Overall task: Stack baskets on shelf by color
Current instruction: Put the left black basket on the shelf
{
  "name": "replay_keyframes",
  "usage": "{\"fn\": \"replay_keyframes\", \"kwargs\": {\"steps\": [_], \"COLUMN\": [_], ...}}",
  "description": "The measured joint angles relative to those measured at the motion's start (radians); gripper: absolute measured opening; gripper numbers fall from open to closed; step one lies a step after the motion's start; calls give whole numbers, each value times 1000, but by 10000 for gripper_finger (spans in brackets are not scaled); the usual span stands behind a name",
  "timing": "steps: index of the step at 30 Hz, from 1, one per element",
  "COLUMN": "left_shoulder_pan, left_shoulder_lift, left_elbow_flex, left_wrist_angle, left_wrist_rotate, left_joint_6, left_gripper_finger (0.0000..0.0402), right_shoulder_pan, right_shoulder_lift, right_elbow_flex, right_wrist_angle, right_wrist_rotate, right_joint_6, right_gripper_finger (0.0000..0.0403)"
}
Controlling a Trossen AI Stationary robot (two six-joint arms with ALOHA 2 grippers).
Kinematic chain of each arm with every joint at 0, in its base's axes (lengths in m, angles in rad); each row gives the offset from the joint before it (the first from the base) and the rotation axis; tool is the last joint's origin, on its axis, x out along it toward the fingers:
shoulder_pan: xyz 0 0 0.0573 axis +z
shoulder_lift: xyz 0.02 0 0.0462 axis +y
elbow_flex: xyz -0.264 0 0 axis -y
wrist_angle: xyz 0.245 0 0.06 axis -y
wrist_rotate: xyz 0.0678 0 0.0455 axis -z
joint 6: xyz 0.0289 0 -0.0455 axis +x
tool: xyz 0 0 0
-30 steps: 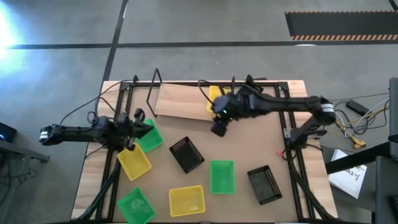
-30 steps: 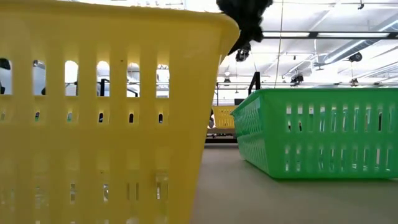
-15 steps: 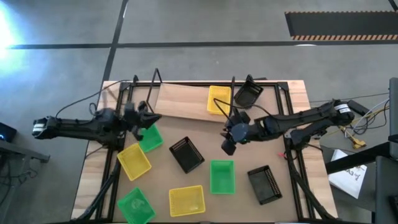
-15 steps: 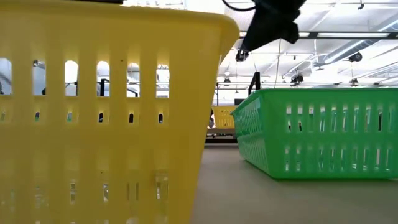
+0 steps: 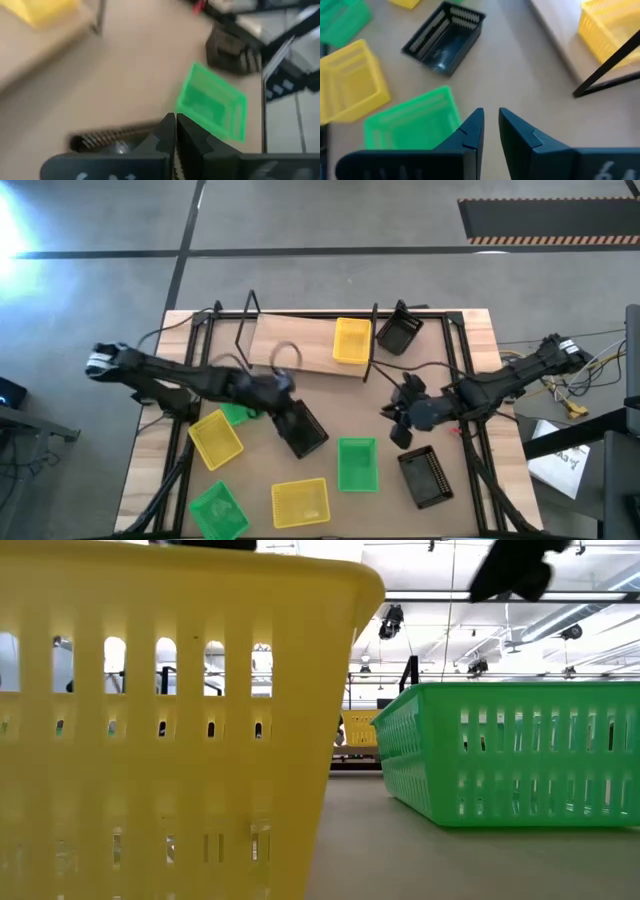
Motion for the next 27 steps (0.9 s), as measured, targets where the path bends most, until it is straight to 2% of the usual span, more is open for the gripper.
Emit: {"fn": "replay_keyframes", "kwargs": {"steps": [4,9,11,15,20,24,27], "left_shoulder_pan": [-76,-122,-125,-125,-125,-125,-125], "left_shoulder_lift": [162,349,411,513,552,554,554], "left_elbow_flex": [119,195,214,255,298,354,413], "left_wrist_angle": [-17,-5,15,62,85,-27,-160], "left_wrist_rotate": [-1,11,36,145,259,257,239], "left_joint_6": [-158,-469,-536,-487,-441,-414,-383], "left_gripper_finger": [0,0,0,21,94,152,167], "right_shoulder_pan": [69,127,139,156,171,184,193], "right_shoulder_lift": [-65,-122,-139,-159,-164,-164,-164], "right_elbow_flex": [-61,-113,-131,-155,-162,-163,-164], "right_wrist_angle": [6,8,8,7,7,7,8], "right_wrist_rotate": [0,0,-1,0,-1,-2,-3], "right_joint_6": [27,9,-3,-32,-62,-77,-90], "right_gripper_finger": [44,43,43,43,43,43,43]}}
